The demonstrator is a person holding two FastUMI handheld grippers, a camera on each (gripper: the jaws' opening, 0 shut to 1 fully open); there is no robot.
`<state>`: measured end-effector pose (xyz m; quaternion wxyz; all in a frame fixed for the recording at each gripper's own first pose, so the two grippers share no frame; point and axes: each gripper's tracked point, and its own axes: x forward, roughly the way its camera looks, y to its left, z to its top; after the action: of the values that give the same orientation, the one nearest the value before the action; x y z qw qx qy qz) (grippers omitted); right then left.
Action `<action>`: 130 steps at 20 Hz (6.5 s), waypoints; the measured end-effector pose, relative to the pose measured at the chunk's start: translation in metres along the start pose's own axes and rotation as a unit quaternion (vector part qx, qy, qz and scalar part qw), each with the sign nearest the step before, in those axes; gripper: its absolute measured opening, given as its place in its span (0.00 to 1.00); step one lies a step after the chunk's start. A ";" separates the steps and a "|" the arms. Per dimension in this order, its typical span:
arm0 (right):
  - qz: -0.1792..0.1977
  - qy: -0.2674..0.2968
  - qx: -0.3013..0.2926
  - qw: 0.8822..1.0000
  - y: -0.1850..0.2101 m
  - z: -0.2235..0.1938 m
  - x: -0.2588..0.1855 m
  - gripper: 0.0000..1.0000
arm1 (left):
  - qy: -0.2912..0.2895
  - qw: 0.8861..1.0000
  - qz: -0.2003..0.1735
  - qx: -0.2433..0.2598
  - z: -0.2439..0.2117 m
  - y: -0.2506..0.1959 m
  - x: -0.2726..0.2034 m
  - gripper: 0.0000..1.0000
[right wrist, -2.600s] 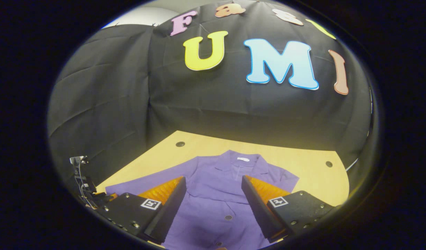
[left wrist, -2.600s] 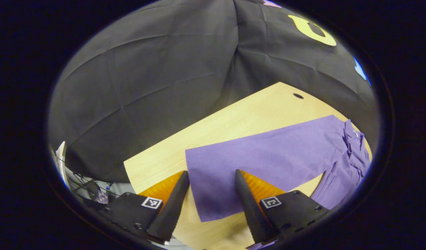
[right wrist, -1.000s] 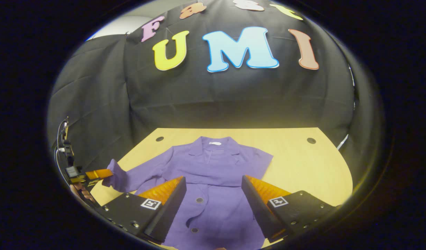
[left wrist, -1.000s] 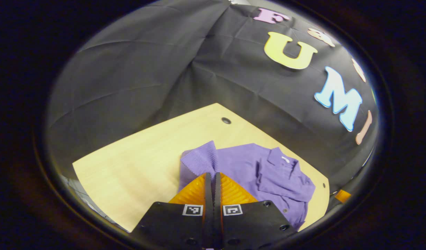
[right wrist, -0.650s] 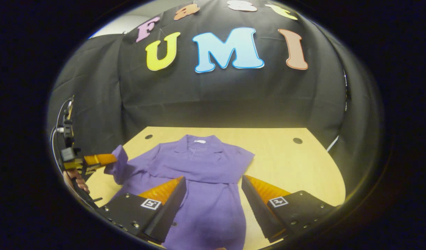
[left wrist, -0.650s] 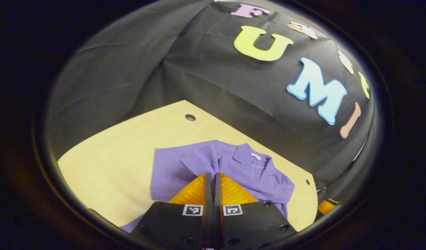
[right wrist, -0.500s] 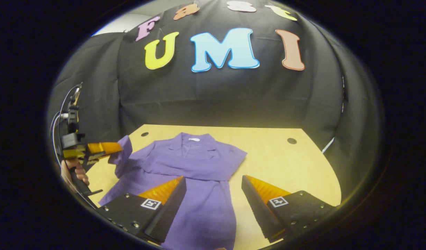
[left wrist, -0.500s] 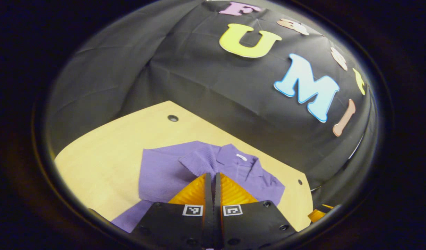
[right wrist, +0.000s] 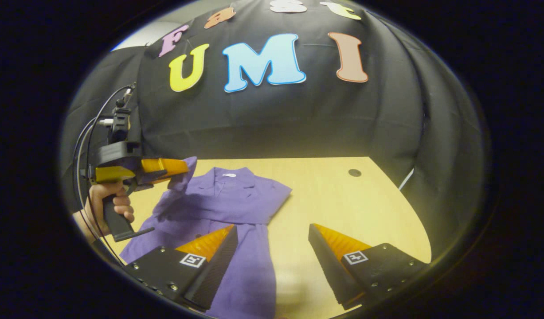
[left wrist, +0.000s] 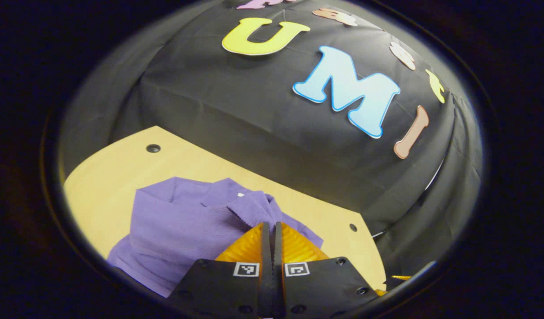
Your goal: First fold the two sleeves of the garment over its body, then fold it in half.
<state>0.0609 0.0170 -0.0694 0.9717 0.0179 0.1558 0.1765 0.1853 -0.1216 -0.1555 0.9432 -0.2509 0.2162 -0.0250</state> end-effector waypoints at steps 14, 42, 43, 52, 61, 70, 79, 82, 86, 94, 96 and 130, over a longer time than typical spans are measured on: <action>-0.047 0.016 0.041 0.998 -0.032 -0.021 -0.017 0.96 | 0.124 0.982 -0.048 0.131 -0.106 -0.062 0.067 0.06; -0.088 0.074 0.017 0.993 0.053 -0.118 -0.060 0.96 | 0.109 0.973 -0.005 0.205 -0.079 0.144 -0.160 0.96; -0.088 0.082 0.014 0.993 0.056 -0.126 -0.062 0.96 | 0.115 0.972 0.004 0.206 -0.084 0.159 -0.174 0.96; -0.114 0.133 0.018 0.984 0.057 -0.189 -0.086 0.96 | 0.153 0.967 0.045 0.200 -0.126 0.253 -0.267 0.96; -0.133 0.167 0.046 0.976 0.052 -0.227 -0.088 0.97 | 0.173 0.967 0.066 0.174 -0.157 0.305 -0.327 0.96; -0.130 0.177 0.049 0.974 0.059 -0.243 -0.087 0.99 | 0.194 0.956 0.077 0.205 -0.190 0.311 -0.329 0.93; -0.126 0.182 0.063 0.973 0.064 -0.243 -0.086 0.70 | 0.204 0.945 0.047 0.251 -0.208 0.287 -0.322 0.55; -0.127 0.181 0.081 0.972 0.065 -0.240 -0.077 0.44 | 0.206 0.946 0.043 0.245 -0.209 0.283 -0.318 0.24; -0.120 0.184 0.111 0.969 0.075 -0.234 -0.079 0.07 | 0.218 0.952 0.040 0.212 -0.209 0.277 -0.318 0.10; -0.083 0.129 0.168 0.974 0.081 -0.175 -0.094 0.07 | 0.188 0.969 -0.013 0.162 -0.165 0.236 -0.326 0.10; -0.072 0.105 0.168 0.977 0.083 -0.148 -0.095 0.07 | 0.172 0.973 -0.030 0.154 -0.143 0.217 -0.323 0.09; 0.033 0.046 0.152 0.987 -0.001 0.125 0.246 0.07 | 0.010 0.994 0.047 0.098 0.125 0.184 0.072 0.08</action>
<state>0.3185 0.1045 -0.0239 0.9430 0.1621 0.2251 0.1838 0.2917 0.0859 -0.1750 0.9613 -0.1464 0.2334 -0.0042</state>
